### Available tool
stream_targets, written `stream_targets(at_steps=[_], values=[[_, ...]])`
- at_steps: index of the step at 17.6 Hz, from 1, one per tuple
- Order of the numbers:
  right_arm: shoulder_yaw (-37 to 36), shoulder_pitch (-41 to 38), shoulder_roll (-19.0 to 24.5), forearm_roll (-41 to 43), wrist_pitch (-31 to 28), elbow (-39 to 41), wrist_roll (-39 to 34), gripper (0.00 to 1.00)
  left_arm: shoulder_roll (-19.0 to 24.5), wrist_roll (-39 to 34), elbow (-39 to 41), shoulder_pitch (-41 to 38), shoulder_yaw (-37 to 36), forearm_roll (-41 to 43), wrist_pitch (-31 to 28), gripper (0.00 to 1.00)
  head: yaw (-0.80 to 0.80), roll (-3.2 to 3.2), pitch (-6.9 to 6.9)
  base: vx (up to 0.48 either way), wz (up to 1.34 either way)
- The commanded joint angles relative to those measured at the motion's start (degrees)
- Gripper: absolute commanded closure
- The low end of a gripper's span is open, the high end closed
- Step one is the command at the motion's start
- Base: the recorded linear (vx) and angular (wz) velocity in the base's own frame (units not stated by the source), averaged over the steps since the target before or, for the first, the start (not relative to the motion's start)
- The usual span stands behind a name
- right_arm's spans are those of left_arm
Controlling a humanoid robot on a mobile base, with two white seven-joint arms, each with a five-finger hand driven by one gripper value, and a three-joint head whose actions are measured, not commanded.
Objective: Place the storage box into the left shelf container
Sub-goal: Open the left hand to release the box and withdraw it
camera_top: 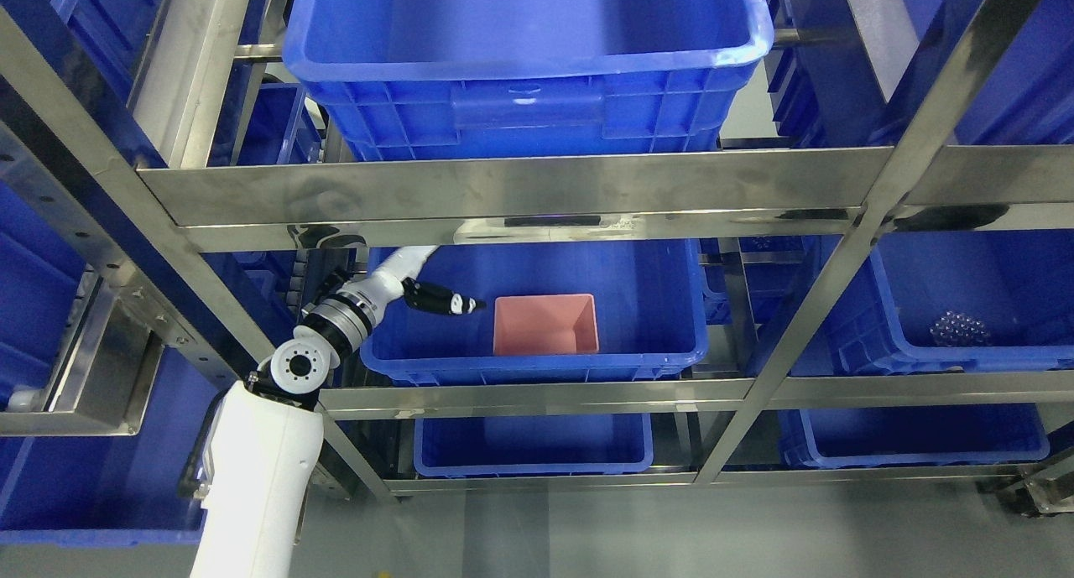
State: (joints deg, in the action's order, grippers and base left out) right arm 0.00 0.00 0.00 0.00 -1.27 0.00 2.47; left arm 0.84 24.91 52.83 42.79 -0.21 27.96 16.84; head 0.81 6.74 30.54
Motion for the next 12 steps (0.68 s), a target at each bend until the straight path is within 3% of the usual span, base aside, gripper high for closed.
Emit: stream_targets(at_steps=[1,7,12], values=[[-0.3,-0.7,-1.0,-0.1,0.0,1.0,0.0,0.0,0.2,-11.3,14.5,-6.7,0.6,-25.5,-8.0,0.01,0.0,0.0,0.0,0.0,0.0],[-0.3,-0.7,-1.0,-0.1,0.0,1.0,0.0,0.0,0.2,-15.2,37.4,-23.1,0.6,-34.7,-10.9,0.0,0.0,0.0,0.0,0.0,0.0],[-0.3,-0.7,-1.0,-0.1,0.0,1.0,0.0,0.0,0.2,-16.2,38.7,-28.5,0.7,-34.7,-8.2,0.0,0.0,0.0,0.0,0.0,0.0]])
